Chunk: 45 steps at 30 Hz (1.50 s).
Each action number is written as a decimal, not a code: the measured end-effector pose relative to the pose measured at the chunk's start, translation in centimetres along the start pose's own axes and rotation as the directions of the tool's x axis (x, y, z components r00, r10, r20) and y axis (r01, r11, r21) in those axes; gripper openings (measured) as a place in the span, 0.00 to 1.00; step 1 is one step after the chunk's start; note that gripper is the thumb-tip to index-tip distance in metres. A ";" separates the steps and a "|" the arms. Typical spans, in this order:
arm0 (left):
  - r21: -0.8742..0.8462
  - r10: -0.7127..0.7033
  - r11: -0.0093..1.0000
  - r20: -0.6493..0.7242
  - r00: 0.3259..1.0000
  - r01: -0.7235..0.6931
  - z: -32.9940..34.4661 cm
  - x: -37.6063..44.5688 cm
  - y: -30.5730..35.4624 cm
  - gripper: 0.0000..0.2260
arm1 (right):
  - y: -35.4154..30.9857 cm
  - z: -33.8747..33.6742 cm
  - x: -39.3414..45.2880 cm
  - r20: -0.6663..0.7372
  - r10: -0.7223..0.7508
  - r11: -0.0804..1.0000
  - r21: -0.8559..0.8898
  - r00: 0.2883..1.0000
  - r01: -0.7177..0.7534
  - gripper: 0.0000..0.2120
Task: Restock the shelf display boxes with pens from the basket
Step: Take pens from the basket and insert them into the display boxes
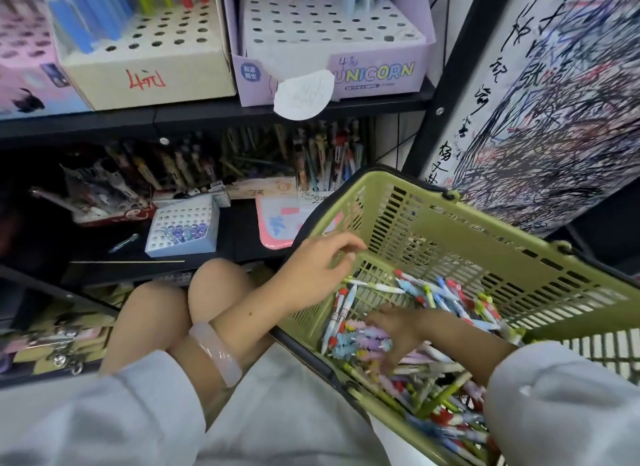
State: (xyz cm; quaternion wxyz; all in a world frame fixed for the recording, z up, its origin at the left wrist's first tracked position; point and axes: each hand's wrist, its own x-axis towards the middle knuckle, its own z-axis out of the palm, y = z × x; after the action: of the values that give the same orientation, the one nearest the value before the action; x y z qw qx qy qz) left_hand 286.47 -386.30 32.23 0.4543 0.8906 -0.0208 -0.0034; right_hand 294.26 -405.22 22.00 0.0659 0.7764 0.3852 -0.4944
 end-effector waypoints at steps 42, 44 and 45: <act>-0.436 -0.283 0.843 0.141 0.949 0.316 2.7 0.0 4.7 0.25 | -8.0 -5.6 -8.4 -0.759 0.217 -0.089 0.611 0.614 0.787 0.18; -0.412 -0.269 0.866 0.092 0.959 0.283 2.5 0.0 4.6 0.23 | -8.3 -6.0 -8.8 -0.760 0.173 -0.196 0.597 0.627 0.778 0.24; -0.400 -0.258 0.877 0.074 0.963 0.266 2.2 0.0 4.5 0.23 | -8.4 -6.3 -8.9 -0.749 0.167 -0.277 0.588 0.641 0.760 0.27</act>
State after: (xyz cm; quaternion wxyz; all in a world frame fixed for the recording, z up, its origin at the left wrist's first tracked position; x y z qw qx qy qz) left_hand 286.31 -390.75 34.56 0.6245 0.7711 0.0968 -0.0773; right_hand 291.33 -401.09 34.82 -0.8069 0.4915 0.0737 -0.3192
